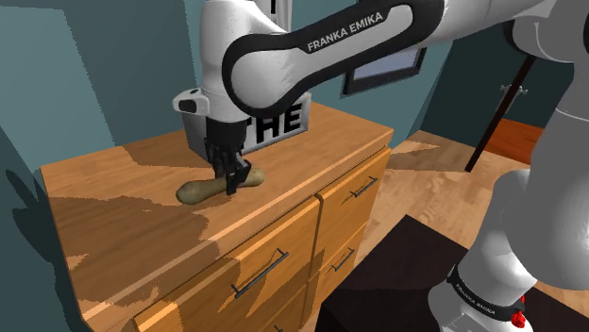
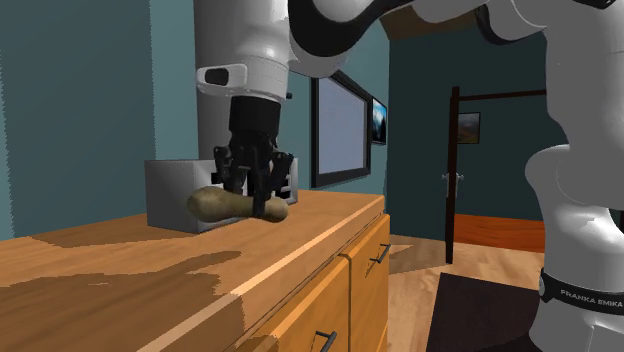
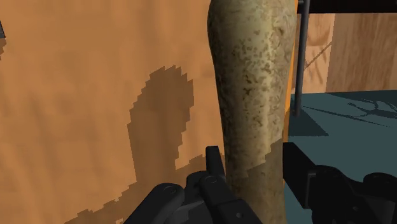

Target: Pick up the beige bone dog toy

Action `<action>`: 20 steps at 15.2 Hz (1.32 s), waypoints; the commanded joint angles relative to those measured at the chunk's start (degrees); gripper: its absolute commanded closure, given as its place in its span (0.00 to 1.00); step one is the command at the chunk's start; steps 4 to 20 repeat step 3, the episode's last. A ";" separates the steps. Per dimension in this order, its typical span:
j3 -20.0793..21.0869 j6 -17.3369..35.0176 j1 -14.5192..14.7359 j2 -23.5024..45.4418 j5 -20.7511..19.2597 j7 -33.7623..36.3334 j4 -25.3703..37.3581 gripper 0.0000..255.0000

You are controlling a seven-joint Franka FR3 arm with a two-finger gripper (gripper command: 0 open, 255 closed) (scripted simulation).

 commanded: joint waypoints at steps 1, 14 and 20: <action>-0.02 -1.59 -0.07 -0.56 0.18 -0.16 1.05 1.00; -0.02 -1.70 -0.07 -0.60 0.19 -0.17 1.12 1.00; -0.02 -1.70 -0.07 -0.60 0.19 -0.17 1.12 1.00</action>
